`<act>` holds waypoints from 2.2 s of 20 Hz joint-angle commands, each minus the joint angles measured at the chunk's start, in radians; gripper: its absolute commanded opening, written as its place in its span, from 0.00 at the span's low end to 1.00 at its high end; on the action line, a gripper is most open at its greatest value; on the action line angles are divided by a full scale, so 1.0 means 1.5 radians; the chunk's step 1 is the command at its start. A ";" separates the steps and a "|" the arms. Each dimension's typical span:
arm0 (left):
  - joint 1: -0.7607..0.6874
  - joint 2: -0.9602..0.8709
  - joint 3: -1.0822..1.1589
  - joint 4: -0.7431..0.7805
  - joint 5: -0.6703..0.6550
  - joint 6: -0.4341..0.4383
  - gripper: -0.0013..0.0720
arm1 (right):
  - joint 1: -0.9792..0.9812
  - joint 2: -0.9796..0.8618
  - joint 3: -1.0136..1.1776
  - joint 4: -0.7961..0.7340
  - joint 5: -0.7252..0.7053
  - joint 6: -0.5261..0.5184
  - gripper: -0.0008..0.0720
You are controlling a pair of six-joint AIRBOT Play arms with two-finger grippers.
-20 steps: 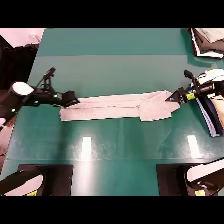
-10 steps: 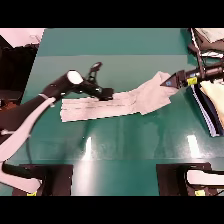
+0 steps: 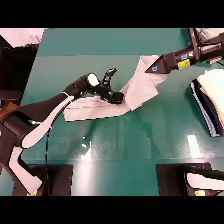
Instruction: Fold the shirts.
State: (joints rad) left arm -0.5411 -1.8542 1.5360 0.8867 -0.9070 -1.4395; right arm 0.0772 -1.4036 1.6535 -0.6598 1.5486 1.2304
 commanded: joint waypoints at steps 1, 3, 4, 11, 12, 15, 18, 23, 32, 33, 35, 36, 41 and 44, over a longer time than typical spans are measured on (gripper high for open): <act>-0.001 -0.006 0.008 0.031 -0.009 -0.002 0.05 | 0.056 0.000 0.036 -0.066 -0.007 0.025 0.03; 0.007 -0.003 0.023 0.038 -0.032 -0.001 0.05 | 0.079 -0.003 0.036 -0.068 -0.024 0.025 0.03; 0.016 0.006 0.027 0.038 -0.037 -0.001 0.05 | 0.089 -0.008 0.036 -0.067 -0.028 0.025 0.03; 0.141 0.168 0.029 0.186 -0.144 0.000 0.05 | 0.194 -0.086 0.037 -0.066 -0.068 0.022 0.03; 0.168 0.198 0.029 0.217 -0.169 0.000 0.05 | 0.212 -0.099 0.036 -0.066 -0.087 0.017 0.03; 0.245 0.281 0.029 0.271 -0.228 0.010 0.05 | 0.269 -0.148 0.038 -0.064 -0.149 0.003 0.03; 0.304 0.348 0.029 0.292 -0.267 0.022 0.05 | 0.330 -0.227 0.094 -0.063 -0.198 -0.024 0.03; 0.333 0.393 0.029 0.295 -0.282 0.022 0.05 | 0.444 -0.390 0.268 -0.062 -0.333 -0.066 0.44; 0.333 0.392 0.028 0.294 -0.308 0.022 0.05 | 0.351 -0.263 0.030 -0.068 -0.240 -0.057 0.76; 0.333 0.391 0.028 0.293 -0.308 0.022 0.05 | 0.316 -0.231 -0.032 -0.068 -0.233 -0.057 0.76; 0.333 0.391 0.028 0.293 -0.308 0.022 0.05 | 0.246 -0.165 -0.153 -0.067 -0.237 -0.057 0.62; 0.333 0.390 0.028 0.291 -0.307 0.022 0.05 | 0.214 -0.134 -0.207 -0.066 -0.249 -0.055 0.62; 0.333 0.390 0.028 0.242 -0.293 0.022 0.05 | 0.095 -0.048 -0.387 -0.007 -0.358 -0.038 1.00; 0.333 0.390 0.028 0.222 -0.275 0.022 0.05 | 0.095 -0.075 -0.404 0.050 -0.386 -0.041 0.97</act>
State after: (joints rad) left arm -0.0425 -1.2678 1.5780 1.2575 -1.3441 -1.4067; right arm 0.2523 -1.5143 1.1130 -0.6674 1.0306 1.1687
